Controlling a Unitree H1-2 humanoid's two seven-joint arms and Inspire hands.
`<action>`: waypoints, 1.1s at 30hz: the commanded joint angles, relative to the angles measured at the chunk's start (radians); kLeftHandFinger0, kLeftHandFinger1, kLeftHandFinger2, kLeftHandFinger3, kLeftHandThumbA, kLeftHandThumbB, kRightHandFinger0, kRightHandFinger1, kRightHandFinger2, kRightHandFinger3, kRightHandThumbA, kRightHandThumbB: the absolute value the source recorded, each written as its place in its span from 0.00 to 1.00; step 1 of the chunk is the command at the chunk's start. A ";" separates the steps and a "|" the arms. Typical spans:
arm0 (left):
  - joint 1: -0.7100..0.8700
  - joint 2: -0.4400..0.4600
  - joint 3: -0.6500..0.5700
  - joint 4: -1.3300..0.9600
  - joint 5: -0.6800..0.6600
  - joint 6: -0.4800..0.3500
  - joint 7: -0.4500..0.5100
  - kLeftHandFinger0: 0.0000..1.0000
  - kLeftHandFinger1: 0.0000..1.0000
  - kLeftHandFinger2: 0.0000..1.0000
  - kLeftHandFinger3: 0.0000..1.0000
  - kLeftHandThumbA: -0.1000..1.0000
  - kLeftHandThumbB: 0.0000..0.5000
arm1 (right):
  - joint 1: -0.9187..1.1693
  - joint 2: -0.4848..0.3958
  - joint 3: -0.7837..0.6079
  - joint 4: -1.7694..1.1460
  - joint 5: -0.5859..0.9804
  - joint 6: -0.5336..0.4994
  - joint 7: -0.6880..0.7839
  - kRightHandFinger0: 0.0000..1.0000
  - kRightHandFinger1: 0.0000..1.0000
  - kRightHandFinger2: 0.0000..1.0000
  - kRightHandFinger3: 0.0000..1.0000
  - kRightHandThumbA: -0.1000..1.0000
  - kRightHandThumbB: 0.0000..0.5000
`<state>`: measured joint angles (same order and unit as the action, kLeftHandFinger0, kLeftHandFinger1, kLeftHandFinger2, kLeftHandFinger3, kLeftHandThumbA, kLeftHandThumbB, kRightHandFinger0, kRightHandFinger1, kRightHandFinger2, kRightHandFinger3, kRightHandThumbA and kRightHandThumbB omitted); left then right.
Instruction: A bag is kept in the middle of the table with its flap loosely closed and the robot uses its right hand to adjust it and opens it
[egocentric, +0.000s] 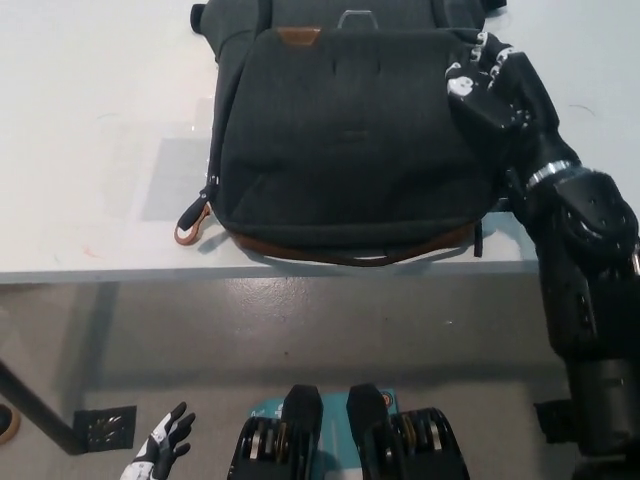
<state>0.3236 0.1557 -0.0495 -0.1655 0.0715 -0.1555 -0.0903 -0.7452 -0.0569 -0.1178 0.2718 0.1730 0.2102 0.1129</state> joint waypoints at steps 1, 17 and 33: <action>-0.004 0.017 -0.005 -0.025 0.017 -0.005 -0.012 1.00 1.00 1.00 1.00 1.00 0.26 | 0.004 0.015 0.029 -0.313 -0.058 -0.066 -0.043 0.00 0.27 0.53 0.56 0.00 0.25; -0.035 0.017 0.005 -0.021 -0.002 0.000 -0.011 1.00 1.00 1.00 1.00 1.00 0.29 | 0.400 0.046 0.242 -0.790 -0.290 -0.064 -0.010 0.00 0.11 0.34 0.44 0.00 0.29; -0.053 0.021 0.012 -0.038 -0.025 0.029 -0.016 1.00 1.00 1.00 1.00 1.00 0.22 | 0.647 -0.046 0.428 -0.495 -0.279 -0.208 0.065 0.46 0.63 0.66 0.72 0.36 0.27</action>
<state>0.2749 0.1586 -0.0461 -0.1697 0.0636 -0.1288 -0.0909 -0.0991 -0.0794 0.2824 -0.2628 -0.0842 0.0749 0.1271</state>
